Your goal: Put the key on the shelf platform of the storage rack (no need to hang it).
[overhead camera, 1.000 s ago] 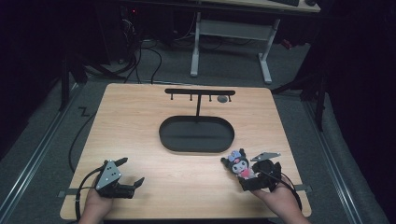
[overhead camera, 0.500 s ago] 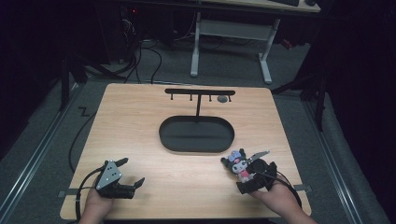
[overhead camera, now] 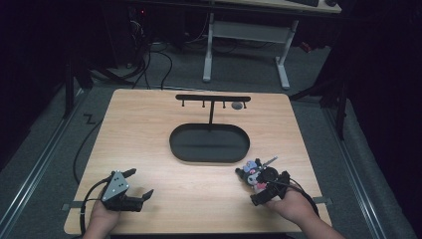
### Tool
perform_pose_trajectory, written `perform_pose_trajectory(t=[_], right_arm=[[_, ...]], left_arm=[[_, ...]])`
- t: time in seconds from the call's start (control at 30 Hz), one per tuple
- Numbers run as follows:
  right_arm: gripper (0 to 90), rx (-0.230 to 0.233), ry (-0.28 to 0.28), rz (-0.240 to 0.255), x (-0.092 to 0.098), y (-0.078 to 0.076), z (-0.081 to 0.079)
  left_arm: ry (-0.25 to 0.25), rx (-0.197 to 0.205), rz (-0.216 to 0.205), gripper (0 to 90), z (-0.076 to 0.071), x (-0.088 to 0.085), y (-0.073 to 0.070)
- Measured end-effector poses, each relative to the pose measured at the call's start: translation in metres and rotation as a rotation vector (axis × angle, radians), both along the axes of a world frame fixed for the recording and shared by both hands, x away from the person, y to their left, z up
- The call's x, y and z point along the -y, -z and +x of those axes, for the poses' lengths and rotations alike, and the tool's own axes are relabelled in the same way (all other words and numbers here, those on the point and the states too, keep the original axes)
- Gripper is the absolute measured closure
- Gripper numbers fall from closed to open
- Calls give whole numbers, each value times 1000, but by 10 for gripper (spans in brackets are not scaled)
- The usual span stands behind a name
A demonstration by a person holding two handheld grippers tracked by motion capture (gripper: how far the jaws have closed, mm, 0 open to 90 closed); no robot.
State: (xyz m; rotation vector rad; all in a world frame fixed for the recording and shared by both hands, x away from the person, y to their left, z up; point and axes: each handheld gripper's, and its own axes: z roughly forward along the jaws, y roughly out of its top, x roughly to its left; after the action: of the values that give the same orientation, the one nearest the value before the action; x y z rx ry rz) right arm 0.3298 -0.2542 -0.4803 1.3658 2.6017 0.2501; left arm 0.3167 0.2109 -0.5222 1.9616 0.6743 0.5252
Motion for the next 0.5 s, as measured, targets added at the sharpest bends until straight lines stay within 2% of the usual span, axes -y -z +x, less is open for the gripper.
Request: perform_pose_trajectory(t=[0.17,0.3,0.5], right_arm=[[44,-33,-15,-4,-6,1,3],[52,-68,-31,-32,-12,2,7],[61,-77,-34,-47,-14,4,13]], left_arm=[[1,-1,2,69,-1,0,0],[-2,-2,-7,69,-2,-2,0],[-1,-9,-9,69,-2,-2,0]])
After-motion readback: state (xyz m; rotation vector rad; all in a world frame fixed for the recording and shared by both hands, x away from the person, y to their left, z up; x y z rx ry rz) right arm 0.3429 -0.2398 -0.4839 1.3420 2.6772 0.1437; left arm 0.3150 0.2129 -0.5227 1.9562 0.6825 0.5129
